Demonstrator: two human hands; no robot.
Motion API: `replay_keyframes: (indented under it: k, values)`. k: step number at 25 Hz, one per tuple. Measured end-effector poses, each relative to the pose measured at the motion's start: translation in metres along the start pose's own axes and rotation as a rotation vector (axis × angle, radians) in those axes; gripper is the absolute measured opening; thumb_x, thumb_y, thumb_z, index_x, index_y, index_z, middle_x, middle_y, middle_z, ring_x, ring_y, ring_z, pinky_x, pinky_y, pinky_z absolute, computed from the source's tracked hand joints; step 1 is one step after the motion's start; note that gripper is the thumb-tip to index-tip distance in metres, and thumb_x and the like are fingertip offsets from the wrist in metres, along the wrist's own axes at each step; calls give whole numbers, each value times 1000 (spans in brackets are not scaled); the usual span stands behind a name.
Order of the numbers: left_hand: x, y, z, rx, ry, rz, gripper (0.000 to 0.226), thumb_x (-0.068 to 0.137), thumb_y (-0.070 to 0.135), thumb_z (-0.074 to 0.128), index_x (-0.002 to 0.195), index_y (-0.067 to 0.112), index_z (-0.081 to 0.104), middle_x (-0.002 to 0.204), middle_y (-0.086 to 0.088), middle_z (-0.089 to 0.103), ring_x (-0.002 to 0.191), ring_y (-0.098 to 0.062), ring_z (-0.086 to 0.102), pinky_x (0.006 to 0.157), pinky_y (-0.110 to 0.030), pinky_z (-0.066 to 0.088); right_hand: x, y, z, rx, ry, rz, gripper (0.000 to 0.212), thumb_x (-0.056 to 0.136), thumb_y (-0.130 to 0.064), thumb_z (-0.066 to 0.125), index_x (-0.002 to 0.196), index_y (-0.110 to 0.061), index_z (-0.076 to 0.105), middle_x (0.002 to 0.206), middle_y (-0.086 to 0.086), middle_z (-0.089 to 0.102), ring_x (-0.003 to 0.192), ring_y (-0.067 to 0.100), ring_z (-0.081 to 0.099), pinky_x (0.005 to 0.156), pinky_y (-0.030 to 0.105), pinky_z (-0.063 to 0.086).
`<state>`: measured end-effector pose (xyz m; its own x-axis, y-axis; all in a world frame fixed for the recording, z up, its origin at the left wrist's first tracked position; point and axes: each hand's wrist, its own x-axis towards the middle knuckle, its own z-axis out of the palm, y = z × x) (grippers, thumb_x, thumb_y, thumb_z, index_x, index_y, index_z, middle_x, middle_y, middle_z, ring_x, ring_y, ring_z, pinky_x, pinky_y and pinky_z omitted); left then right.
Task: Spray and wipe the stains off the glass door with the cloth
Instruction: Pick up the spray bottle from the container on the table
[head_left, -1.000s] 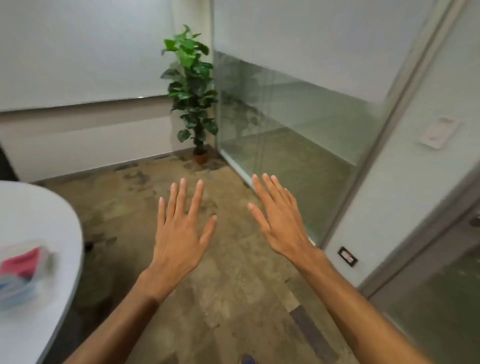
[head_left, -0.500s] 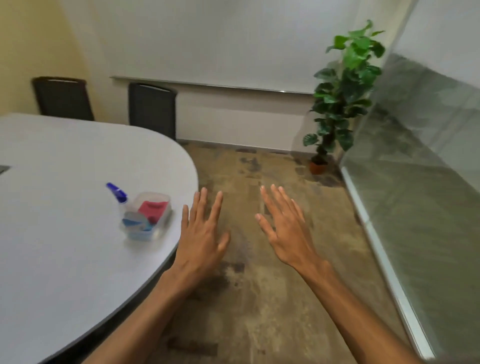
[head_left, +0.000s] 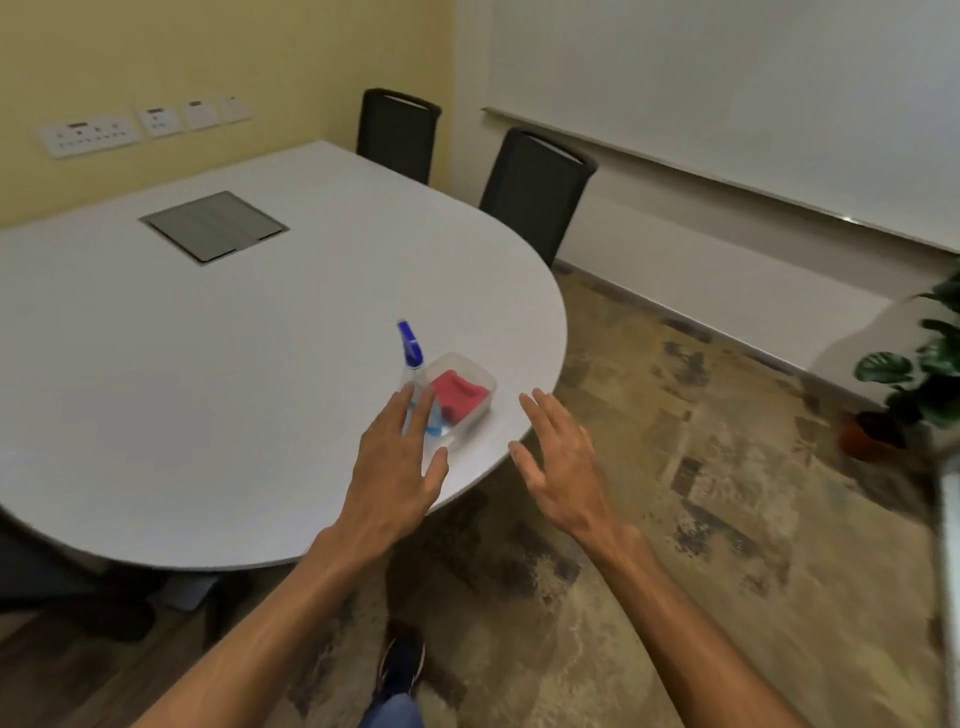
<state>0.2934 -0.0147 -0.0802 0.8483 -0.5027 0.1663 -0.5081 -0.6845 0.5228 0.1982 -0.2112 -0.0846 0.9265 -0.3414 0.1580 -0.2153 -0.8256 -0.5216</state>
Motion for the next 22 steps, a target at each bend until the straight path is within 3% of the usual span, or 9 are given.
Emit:
replay_keyframes:
  k: [3,8,11,13,17,19,22]
  values:
    - [24,-41,-1,11,-15,-90,75,98,46,53,160,29,14,170,1,12,155,-23,20,123,-40,23,47,-16,35,86,-96,17,66,103,-42,57,161,-26,29,170,-3,26,155,18,25,124,32,14]
    - [81,-103,-2,-66,-79,-146,73,100,37,54,159,27,14,169,-1,14,156,-22,18,125,-42,21,121,-32,102,356,-222,151,68,93,-33,76,151,-29,40,158,-4,43,139,16,46,108,23,38]
    - [113,-137,3,-84,-142,-165,72,100,35,53,160,25,14,169,-2,17,155,-22,18,125,-41,21,158,-41,135,529,-200,273,69,90,-23,80,149,-22,44,140,-11,49,123,9,52,102,18,47]
    - [134,-156,9,-83,-195,-175,71,101,35,53,160,25,13,169,-2,16,156,-22,17,125,-41,21,185,-46,156,586,-176,345,69,88,-19,81,147,-20,45,131,-14,48,117,6,49,97,15,44]
    - [165,-181,18,-67,-255,-183,73,101,35,53,160,25,12,169,-3,15,156,-23,17,125,-41,23,225,-45,193,635,-161,417,79,81,-14,87,147,-20,44,130,-9,51,118,14,51,103,33,48]
    - [176,-190,23,-63,-264,-191,73,100,35,53,160,25,12,169,-3,15,155,-23,18,125,-42,24,237,-44,206,661,-128,420,76,81,-11,87,144,-19,46,126,-5,55,110,11,56,97,26,50]
    - [185,-199,30,-52,-292,-211,73,100,38,52,160,27,11,169,-2,14,155,-24,18,125,-42,24,248,-44,218,732,-11,403,56,86,-8,82,135,-14,55,111,1,66,99,10,65,83,18,59]
